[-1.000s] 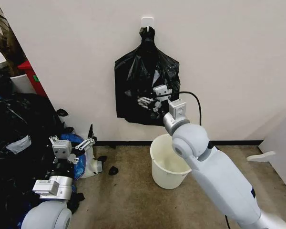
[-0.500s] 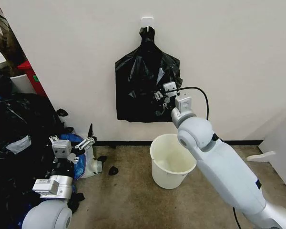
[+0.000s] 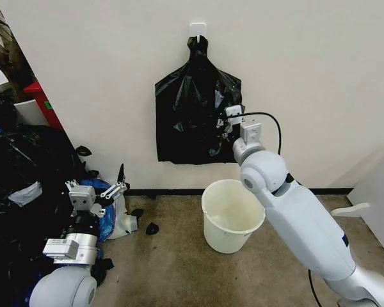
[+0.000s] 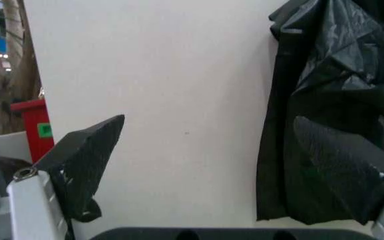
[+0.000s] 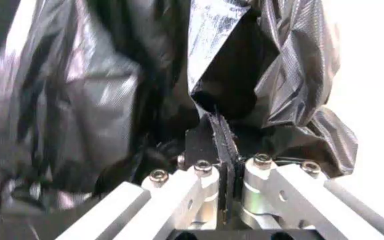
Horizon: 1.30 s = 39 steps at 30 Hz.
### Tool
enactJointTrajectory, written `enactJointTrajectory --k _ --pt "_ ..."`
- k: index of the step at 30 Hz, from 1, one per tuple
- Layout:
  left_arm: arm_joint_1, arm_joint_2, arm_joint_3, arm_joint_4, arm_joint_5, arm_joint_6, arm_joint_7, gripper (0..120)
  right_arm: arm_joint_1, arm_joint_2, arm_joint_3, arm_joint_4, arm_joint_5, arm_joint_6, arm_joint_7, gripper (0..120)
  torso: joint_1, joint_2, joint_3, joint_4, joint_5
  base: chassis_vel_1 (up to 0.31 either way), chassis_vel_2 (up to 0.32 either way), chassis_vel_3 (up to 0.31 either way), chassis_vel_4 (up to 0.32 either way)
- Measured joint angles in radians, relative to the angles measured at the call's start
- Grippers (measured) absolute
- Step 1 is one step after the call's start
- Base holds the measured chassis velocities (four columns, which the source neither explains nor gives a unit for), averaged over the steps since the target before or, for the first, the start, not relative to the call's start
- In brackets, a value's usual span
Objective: Place the garbage bag over the trash bin.
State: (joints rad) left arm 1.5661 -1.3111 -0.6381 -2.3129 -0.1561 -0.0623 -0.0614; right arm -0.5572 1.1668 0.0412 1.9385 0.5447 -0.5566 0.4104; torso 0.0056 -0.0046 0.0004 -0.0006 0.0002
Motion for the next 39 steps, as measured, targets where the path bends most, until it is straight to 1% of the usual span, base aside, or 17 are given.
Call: enactJointTrajectory --k 5,7,8,10,14,15,16,19,22,23,25,28,30,32,34,37,39 --pt "-0.043 0.03 0.018 0.011 0.002 0.021 0.001 100 -0.01 -0.013 0.043 0.075 0.089 0.025 -0.003 0 0.0 0.0 0.0 0.0 0.0 0.0 0.0 0.0 0.0" --pt "-0.086 0.063 0.033 0.026 -0.006 0.047 0.0 100 -0.028 -0.022 0.06 0.118 0.138 0.042 -0.023 0 0.0 0.0 0.0 0.0 -0.0002 0.0 0.0 0.0 0.0" --pt "-0.086 0.063 0.033 0.026 -0.006 0.047 0.0 100 -0.028 -0.022 0.06 0.118 0.138 0.042 -0.023 0 0.0 0.0 0.0 0.0 -0.0002 0.0 0.0 0.0 0.0" --pt "-0.123 0.1 0.052 0.032 -0.04 0.083 -0.005 100 -0.051 -0.031 0.076 0.153 0.182 0.058 -0.047 0 0.0 0.0 0.0 0.0 0.0 0.0 0.0 0.0 0.0" --pt "-0.202 0.181 0.123 0.027 -0.196 0.181 -0.024 100 -0.097 -0.056 0.102 0.19 0.187 0.083 -0.164 0 0.0 0.0 0.0 -0.0002 -0.0001 0.0 0.0 0.0 0.0" --pt "-0.202 0.181 0.123 0.027 -0.196 0.181 -0.024 100 -0.097 -0.056 0.102 0.19 0.187 0.083 -0.164 0 0.0 0.0 0.0 -0.0002 -0.0001 0.0 0.0 0.0 0.0" --pt "-0.241 0.211 0.15 0.028 -0.262 0.216 -0.033 100 -0.105 -0.06 0.107 0.19 0.177 0.094 -0.195 0 0.0 0.0 0.0 -0.0002 0.0002 0.0 0.0 0.0 0.0" --pt "-0.344 0.263 0.213 0.042 -0.386 0.275 -0.055 100 -0.11 -0.058 0.116 0.187 0.184 0.106 -0.214 0 0.0 0.0 0.0 0.0 -0.0001 0.0 0.0 0.0 0.0" --pt "-0.454 0.287 0.266 0.06 -0.465 0.316 -0.087 100 -0.114 -0.058 0.125 0.186 0.197 0.108 -0.221 0 0.0 0.0 0.0 0.0002 -0.0001 0.0 0.0 0.0 0.0" --pt "-0.454 0.287 0.266 0.06 -0.465 0.316 -0.087 100 -0.114 -0.058 0.125 0.186 0.197 0.108 -0.221 0 0.0 0.0 0.0 0.0002 -0.0001 0.0 0.0 0.0 0.0" --pt "-0.576 0.296 0.323 0.098 -0.502 0.347 -0.114 100 -0.119 -0.06 0.133 0.186 0.211 0.108 -0.222 0 0.0 0.0 0.0 -0.0006 0.0001 0.0 0.0 0.0 0.0" --pt "-0.712 0.298 0.415 0.133 -0.55 0.397 -0.161 100 -0.124 -0.062 0.138 0.176 0.213 0.107 -0.222 0 0.0 0.0 0.0 0.0002 0.0 0.0 0.0 0.0 0.0" --pt "-0.777 0.292 0.474 0.149 -0.585 0.419 -0.199 100 -0.129 -0.064 0.14 0.172 0.213 0.107 -0.222 0 0.0 0.0 0.0 0.0003 0.0002 0.0 0.0 0.0 0.0" --pt "-0.798 0.288 0.493 0.155 -0.594 0.428 -0.216 100 -0.13 -0.065 0.141 0.171 0.213 0.107 -0.222 0 0.0 0.0 0.0 0.0002 0.0002 0.0 0.0 0.0 0.0" --pt "-0.867 0.26 0.56 0.187 -0.607 0.457 -0.282 100 -0.137 -0.068 0.148 0.171 0.213 0.107 -0.222 0 0.0 0.0 0.0 -0.0001 0.0002 0.0 0.0 0.0 0.0" --pt "-0.951 0.214 0.643 0.237 -0.604 0.469 -0.353 100 -0.156 -0.074 0.162 0.173 0.213 0.107 -0.229 0 0.0 0.0 0.0 -0.0001 0.0001 0.0 0.0 0.0 0.0" --pt "-0.979 0.197 0.666 0.255 -0.603 0.475 -0.375 100 -0.165 -0.076 0.168 0.175 0.212 0.107 -0.232 0 0.0 0.0 0.0 -0.0002 0.0003 0.0 0.0 0.0 0.0"
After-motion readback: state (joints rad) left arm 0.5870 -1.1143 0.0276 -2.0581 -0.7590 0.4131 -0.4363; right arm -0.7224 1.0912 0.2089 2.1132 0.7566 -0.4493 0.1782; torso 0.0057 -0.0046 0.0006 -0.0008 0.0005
